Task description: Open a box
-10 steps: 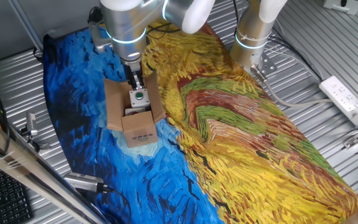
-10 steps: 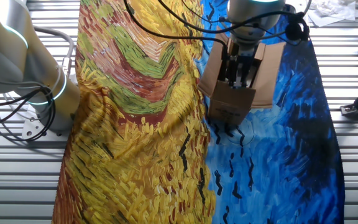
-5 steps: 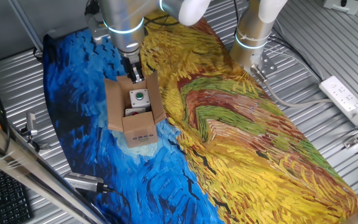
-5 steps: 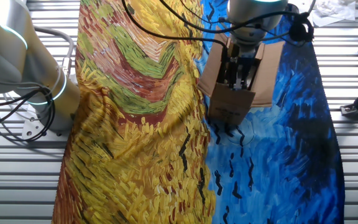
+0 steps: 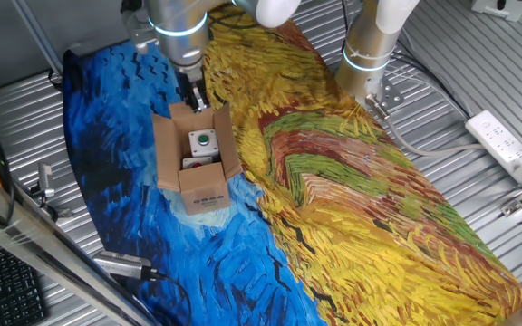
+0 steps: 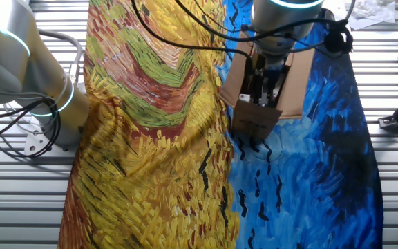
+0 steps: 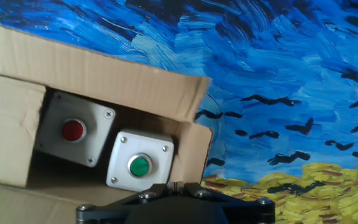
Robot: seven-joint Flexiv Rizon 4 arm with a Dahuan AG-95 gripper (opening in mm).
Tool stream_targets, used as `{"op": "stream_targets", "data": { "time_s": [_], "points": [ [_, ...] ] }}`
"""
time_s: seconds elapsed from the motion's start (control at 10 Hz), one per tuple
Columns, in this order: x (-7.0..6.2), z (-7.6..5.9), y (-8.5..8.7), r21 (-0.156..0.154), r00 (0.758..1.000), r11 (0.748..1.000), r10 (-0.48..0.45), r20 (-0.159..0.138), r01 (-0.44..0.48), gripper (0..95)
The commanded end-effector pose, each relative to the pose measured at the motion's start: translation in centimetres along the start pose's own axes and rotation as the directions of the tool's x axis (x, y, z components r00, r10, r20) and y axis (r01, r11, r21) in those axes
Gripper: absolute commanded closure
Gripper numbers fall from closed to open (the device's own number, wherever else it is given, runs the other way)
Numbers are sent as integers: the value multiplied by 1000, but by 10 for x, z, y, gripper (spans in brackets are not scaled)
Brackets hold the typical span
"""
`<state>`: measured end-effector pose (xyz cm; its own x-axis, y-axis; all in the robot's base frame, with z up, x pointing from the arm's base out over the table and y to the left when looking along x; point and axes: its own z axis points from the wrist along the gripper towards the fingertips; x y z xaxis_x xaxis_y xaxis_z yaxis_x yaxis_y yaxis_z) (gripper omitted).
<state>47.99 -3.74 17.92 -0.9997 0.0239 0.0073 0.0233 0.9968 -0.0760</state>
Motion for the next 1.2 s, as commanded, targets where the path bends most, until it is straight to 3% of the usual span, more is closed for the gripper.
{"op": "stream_targets", "data": {
  "time_s": [0.1,0.7,1.2],
  "points": [
    [2,1,-2,-4,1000,1000,-5,3,5,950],
    [20,21,-21,-10,998,999,-42,50,43,950],
    [16,41,-25,-15,995,999,-46,85,47,950]
  ]
}}
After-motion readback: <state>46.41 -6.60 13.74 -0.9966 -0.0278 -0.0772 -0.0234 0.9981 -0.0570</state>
